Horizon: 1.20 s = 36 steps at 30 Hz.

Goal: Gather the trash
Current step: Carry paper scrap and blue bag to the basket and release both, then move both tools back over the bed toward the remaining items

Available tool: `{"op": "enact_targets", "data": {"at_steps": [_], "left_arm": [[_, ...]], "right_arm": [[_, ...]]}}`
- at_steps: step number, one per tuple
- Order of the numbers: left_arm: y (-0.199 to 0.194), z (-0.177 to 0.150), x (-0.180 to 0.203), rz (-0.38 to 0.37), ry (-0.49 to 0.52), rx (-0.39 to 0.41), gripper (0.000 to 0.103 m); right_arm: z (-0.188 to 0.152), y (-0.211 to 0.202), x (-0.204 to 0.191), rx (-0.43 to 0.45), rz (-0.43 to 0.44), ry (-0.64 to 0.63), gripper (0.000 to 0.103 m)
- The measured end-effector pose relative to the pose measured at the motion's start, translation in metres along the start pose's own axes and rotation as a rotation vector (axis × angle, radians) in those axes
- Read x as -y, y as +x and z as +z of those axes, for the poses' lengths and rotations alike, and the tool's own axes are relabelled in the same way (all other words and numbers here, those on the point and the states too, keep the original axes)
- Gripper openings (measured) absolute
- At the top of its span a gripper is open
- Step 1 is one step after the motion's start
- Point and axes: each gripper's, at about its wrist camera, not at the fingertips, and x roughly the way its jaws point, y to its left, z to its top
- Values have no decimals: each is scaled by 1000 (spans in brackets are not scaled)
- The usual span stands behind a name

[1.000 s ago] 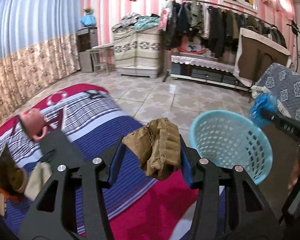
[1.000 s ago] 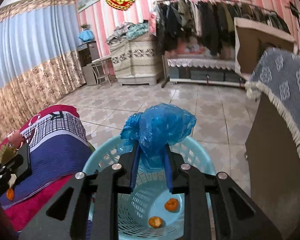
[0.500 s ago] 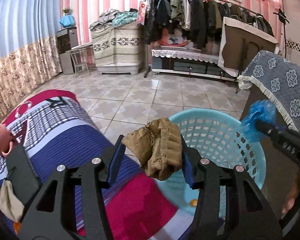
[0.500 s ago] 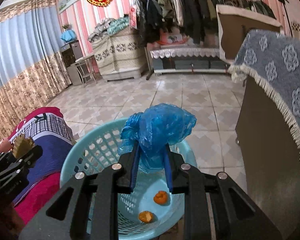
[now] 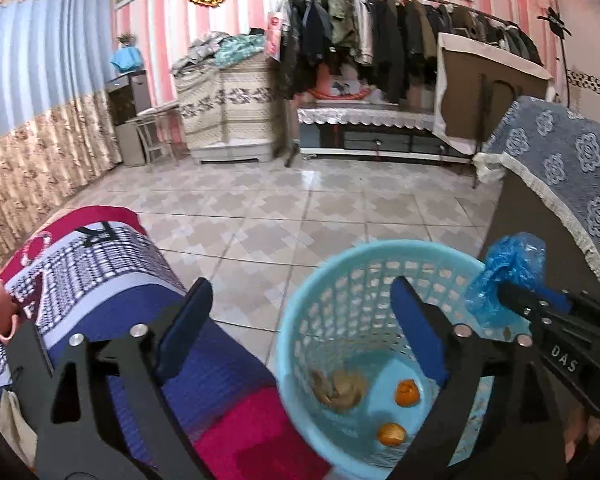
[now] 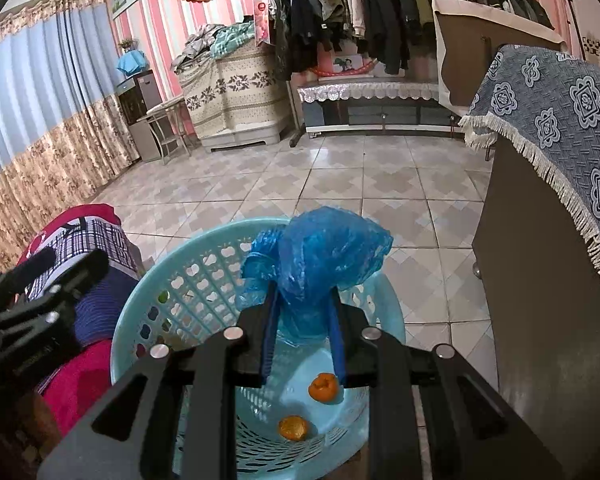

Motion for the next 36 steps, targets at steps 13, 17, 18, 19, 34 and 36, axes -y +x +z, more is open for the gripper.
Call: {"op": "enact_targets", "data": {"at_steps": [13, 17, 18, 19, 34, 36], "left_arm": [[-28, -16, -75, 140, -113, -4, 98], [-38, -21, -89, 172, -126, 1, 98], [-40, -22, -91, 173, -132, -1, 98], [-41, -22, -94, 172, -137, -2, 98], [-73, -35, -118, 203, -172, 16, 98], [-79, -37, -122, 210, -175, 14, 98]], "right_arm": [[-3, 8, -41, 8, -11, -124, 25], [-6, 5, -45, 29, -24, -146, 72], [-5, 3, -46, 40, -31, -148, 76], [-5, 1, -44, 45, -33, -149, 77], [-5, -2, -51, 40, -13, -144, 93], [-5, -8, -56, 49, 2, -150, 93]]}}
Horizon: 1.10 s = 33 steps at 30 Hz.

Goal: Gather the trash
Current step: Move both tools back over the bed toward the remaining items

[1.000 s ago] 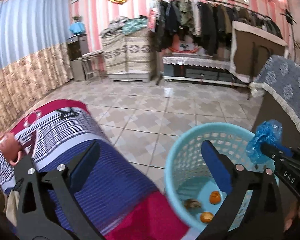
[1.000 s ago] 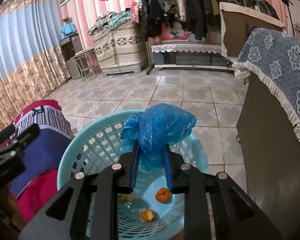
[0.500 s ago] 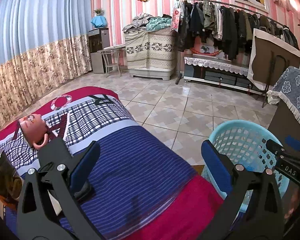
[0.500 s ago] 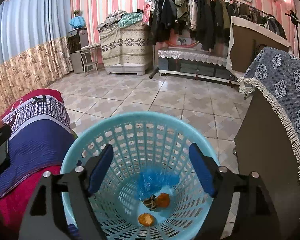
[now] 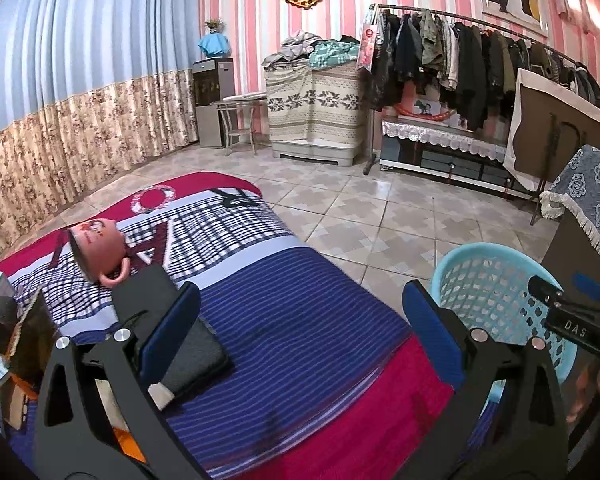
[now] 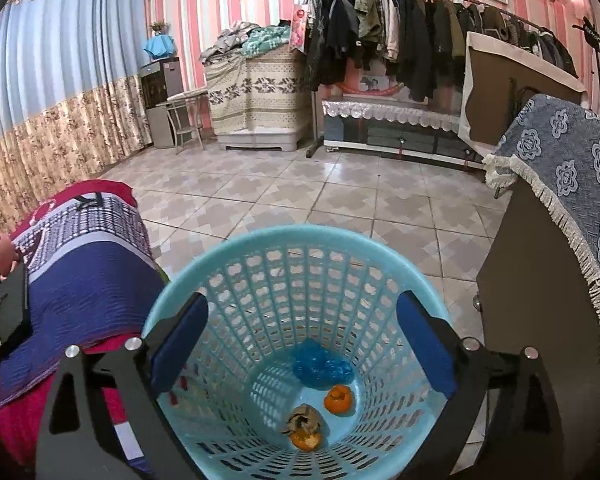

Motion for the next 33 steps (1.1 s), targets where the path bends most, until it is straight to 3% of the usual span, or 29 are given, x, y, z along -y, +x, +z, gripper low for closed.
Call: {"op": "enact_targets", "data": {"at_steps": [15, 24, 28, 33], "left_arm": [[-87, -23, -96, 104, -91, 20, 98], [-148, -53, -170, 234, -129, 19, 98], [-165, -77, -207, 311, -149, -10, 98], [-163, -109, -248, 354, -200, -73, 98]], "right_arm": [[-13, -62, -70, 65, 139, -105, 96], [-26, -77, -134, 82, 263, -229, 96], [-37, -81, -159, 69, 315, -281, 96], [-53, -77, -186, 30, 357, -340, 96]]}}
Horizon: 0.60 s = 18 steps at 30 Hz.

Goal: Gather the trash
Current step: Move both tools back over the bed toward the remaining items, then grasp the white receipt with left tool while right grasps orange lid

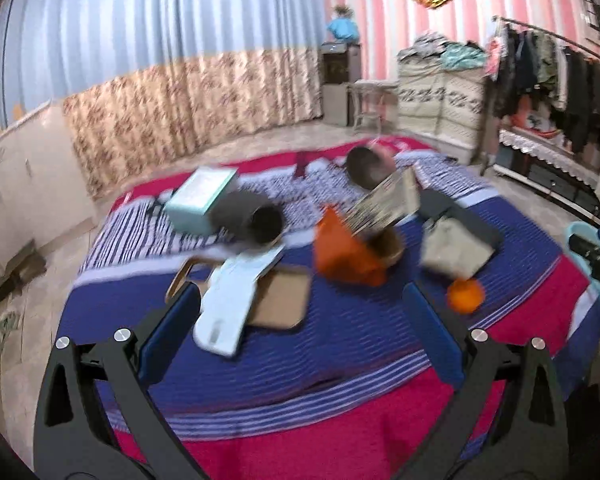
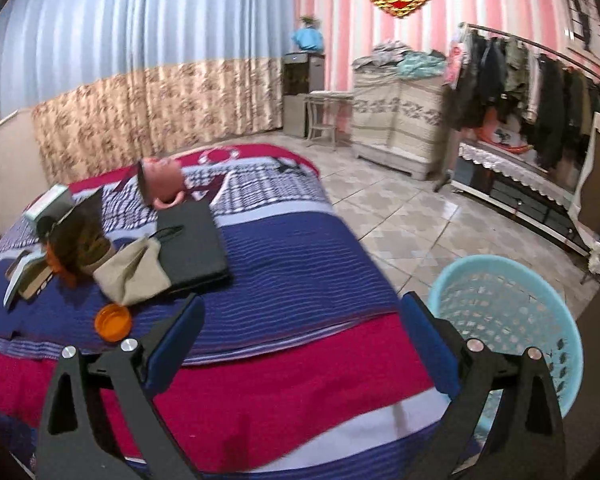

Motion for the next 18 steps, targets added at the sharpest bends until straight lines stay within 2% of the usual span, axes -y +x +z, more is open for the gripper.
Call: {"op": "enact_targets", "data": {"at_steps": [3, 7, 18], "left_arm": [[14, -16, -19, 9, -45, -47, 98], [33, -32, -35, 22, -109, -105, 98], [52, -36, -62, 87, -137, -136, 98]], "right_arm": [[-3, 3, -15, -10, 22, -28, 96], [-7, 8, -36, -34, 104, -41, 96], [-22, 40, -106, -140, 239, -161, 96]]}}
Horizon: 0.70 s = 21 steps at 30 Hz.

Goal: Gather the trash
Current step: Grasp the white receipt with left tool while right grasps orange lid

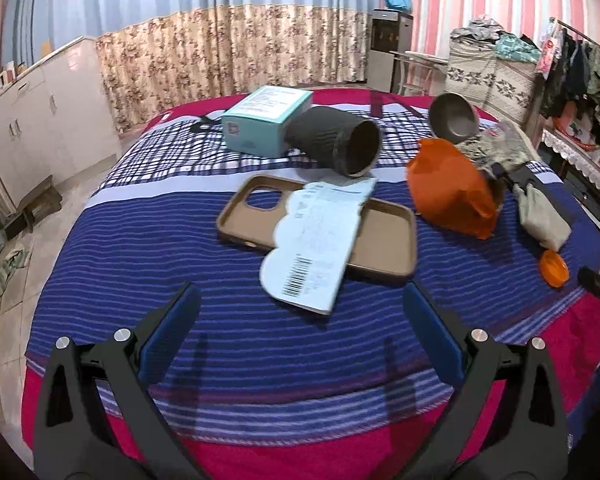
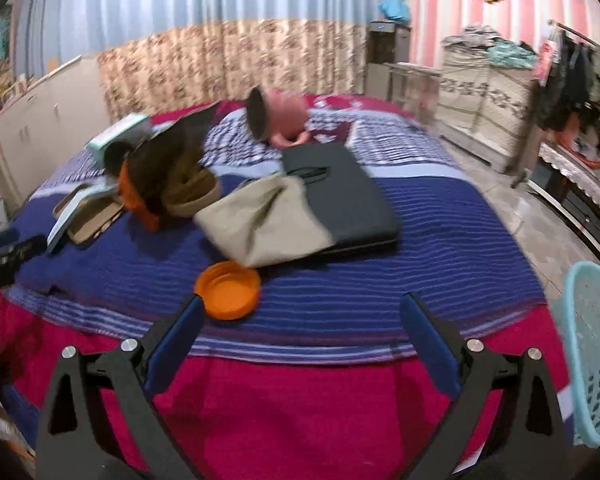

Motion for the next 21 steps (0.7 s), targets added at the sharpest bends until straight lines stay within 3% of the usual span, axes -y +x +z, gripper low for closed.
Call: {"op": "enact_targets", "data": {"at_steps": [8, 17, 21], "left_arm": [[16, 9, -7, -1, 2, -24, 98], [47, 29, 1, -10, 42, -50, 98], [66, 34, 0, -57, 23, -110, 98]], "right_arm": [[2, 28, -20, -54, 22, -43, 94], [1, 23, -31, -37, 115, -73, 41], [1, 18, -27, -36, 124, -60, 40]]}}
